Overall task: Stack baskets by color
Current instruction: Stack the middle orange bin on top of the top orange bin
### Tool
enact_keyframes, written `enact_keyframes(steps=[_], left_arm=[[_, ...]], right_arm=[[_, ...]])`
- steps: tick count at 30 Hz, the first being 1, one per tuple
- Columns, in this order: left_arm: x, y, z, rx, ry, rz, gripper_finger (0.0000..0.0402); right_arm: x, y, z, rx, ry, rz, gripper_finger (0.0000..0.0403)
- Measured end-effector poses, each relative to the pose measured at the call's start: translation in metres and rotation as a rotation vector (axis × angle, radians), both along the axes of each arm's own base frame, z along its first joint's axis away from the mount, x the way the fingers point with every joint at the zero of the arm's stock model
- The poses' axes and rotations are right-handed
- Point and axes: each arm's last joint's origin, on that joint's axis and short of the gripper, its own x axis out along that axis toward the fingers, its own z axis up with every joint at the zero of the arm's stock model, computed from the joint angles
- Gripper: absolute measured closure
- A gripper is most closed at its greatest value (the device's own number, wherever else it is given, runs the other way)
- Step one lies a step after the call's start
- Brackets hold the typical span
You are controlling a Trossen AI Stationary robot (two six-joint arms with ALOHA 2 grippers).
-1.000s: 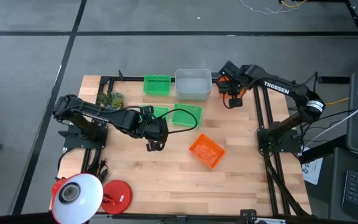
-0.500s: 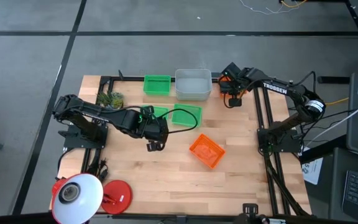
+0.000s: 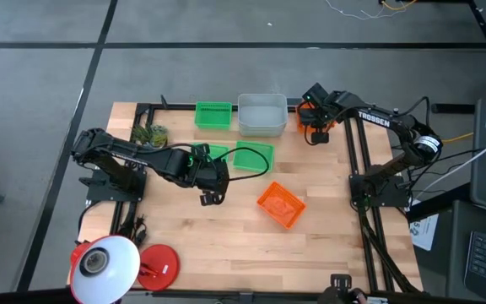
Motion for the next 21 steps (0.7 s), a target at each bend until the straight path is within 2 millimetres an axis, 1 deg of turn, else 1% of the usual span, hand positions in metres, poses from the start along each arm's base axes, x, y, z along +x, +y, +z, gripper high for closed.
enact_keyframes(steps=[16,18,21], left_arm=[[0.0000,0.0000,0.0000,-0.003,-0.002,0.005,0.0401],[0.0000,0.0000,0.0000,-0.010,-0.008,0.018,0.0401],[0.0000,0.0000,0.0000,-0.012,-0.010,0.022,0.0401]], right_arm=[[-0.0017,-0.0018,0.0000,0.000,-0.002,-0.014,0.0364],[-0.0033,-0.0033,-0.0001,0.000,-0.003,-0.024,0.0353],[-0.0058,-0.0056,-0.0001,0.000,-0.002,-0.037,0.0325]])
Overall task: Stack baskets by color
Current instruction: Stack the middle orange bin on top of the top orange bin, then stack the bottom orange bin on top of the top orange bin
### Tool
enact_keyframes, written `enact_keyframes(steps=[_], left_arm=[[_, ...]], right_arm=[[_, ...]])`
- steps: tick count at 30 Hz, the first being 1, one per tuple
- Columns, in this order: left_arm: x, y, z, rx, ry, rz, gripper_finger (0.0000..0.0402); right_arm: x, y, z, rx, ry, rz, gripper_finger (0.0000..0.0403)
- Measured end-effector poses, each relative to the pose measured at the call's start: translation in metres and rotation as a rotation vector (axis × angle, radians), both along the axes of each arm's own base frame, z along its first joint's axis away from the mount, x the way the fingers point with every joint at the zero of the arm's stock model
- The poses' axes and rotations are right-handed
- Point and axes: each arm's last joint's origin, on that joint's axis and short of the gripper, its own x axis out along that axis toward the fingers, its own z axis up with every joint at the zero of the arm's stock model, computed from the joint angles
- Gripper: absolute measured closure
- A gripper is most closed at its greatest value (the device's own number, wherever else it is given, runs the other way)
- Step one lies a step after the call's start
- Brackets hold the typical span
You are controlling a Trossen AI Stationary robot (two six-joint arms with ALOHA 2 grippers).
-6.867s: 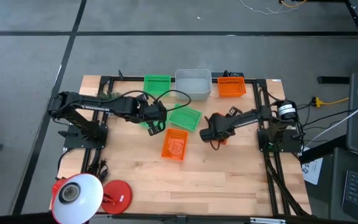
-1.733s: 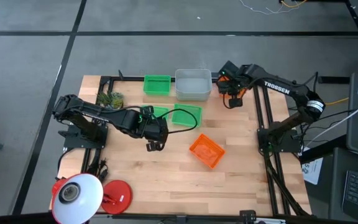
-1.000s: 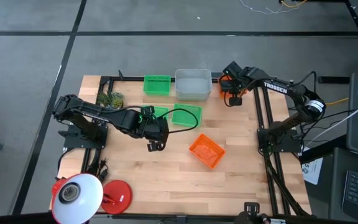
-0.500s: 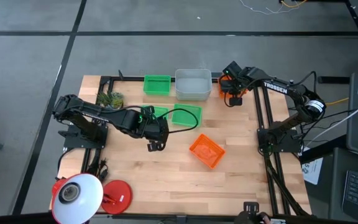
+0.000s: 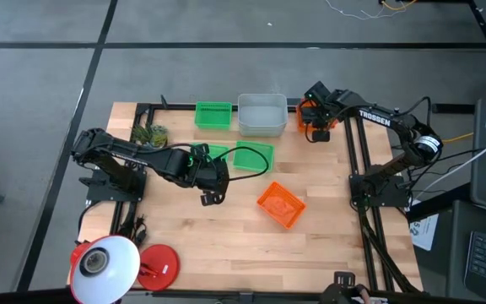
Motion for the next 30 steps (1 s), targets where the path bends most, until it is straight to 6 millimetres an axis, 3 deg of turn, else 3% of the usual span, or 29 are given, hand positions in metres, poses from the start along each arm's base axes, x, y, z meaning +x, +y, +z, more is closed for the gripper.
enact_keyframes(steps=[7,15,23,30], left_arm=[[0.000,0.000,0.000,0.000,0.000,0.000,0.0401],[0.000,0.000,0.000,0.000,0.000,0.000,0.0401],[0.000,0.000,0.000,0.000,0.001,0.000,0.0401],[0.001,-0.001,0.000,-0.027,0.002,-0.011,0.0401]], right_arm=[[-0.001,-0.001,0.000,-0.016,0.005,-0.011,0.0257],[0.004,0.004,0.000,0.008,-0.052,-0.158,0.0242],[0.012,0.035,-0.004,0.322,-0.148,-0.435,0.0242],[0.015,0.080,-0.005,0.613,0.002,-0.519,0.0242]])
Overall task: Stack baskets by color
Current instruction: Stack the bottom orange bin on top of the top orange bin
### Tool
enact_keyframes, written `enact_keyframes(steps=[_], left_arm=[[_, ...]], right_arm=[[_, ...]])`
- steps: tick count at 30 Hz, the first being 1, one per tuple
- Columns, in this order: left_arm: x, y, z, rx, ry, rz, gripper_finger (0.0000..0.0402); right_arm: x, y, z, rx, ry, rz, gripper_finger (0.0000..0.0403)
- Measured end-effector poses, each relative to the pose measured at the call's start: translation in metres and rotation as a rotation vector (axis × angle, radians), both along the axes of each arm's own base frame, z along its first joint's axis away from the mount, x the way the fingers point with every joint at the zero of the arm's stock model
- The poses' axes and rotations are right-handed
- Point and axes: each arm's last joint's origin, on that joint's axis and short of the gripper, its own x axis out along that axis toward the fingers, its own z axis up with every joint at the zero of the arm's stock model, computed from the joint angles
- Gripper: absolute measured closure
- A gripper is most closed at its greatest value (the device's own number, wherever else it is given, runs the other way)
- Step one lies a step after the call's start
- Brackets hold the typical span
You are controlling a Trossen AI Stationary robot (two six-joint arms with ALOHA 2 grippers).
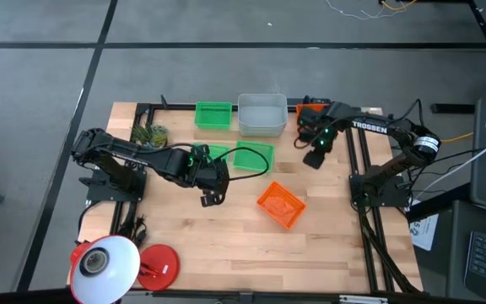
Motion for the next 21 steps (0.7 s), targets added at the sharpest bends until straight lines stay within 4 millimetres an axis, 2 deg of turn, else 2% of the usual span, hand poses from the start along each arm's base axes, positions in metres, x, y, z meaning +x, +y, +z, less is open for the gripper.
enact_keyframes(steps=[4,11,16,21], left_arm=[[0.019,-0.005,-0.018,-0.107,-0.072,-0.043,0.0401],[0.079,-0.025,-0.087,-0.402,-0.119,-0.312,0.0401],[0.104,-0.032,-0.136,-0.506,-0.097,-0.364,0.0401],[0.140,-0.027,-0.167,-0.489,-0.248,-0.391,0.0401]], right_arm=[[0.002,0.023,0.001,0.042,0.097,0.043,0.0242],[0.000,0.055,0.014,0.022,0.136,0.149,0.0242],[-0.015,0.073,0.036,-0.044,0.085,0.129,0.0242],[-0.036,0.086,0.060,-0.133,-0.037,0.066,0.0242]])
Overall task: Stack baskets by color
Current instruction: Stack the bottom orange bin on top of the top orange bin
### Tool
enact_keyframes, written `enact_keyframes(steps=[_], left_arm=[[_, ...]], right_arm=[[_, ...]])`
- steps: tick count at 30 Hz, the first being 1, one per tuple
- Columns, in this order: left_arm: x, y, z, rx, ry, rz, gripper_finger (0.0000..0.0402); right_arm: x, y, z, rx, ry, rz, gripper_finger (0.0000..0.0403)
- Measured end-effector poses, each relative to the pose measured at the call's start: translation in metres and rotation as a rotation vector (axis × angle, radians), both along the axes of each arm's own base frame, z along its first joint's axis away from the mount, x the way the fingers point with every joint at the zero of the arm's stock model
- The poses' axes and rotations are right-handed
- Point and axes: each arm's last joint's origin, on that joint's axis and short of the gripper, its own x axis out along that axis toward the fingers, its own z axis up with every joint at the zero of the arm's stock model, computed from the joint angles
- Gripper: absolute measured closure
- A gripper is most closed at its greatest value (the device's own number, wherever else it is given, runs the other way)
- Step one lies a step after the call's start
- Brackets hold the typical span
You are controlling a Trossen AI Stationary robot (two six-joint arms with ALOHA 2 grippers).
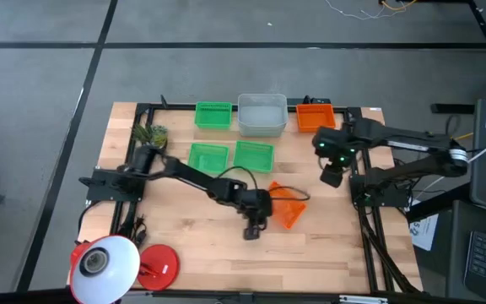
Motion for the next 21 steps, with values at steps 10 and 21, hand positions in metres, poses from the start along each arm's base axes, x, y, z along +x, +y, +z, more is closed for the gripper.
enact_keyframes(steps=[10,21], left_arm=[[0.053,0.034,0.023,0.393,-0.164,0.170,0.0401],[-0.019,0.036,0.089,0.488,0.363,0.043,0.0402]], right_arm=[[-0.043,0.018,0.031,-0.055,-0.215,-0.111,0.0242],[-0.056,0.017,0.037,-0.209,-0.261,-0.180,0.0242]])
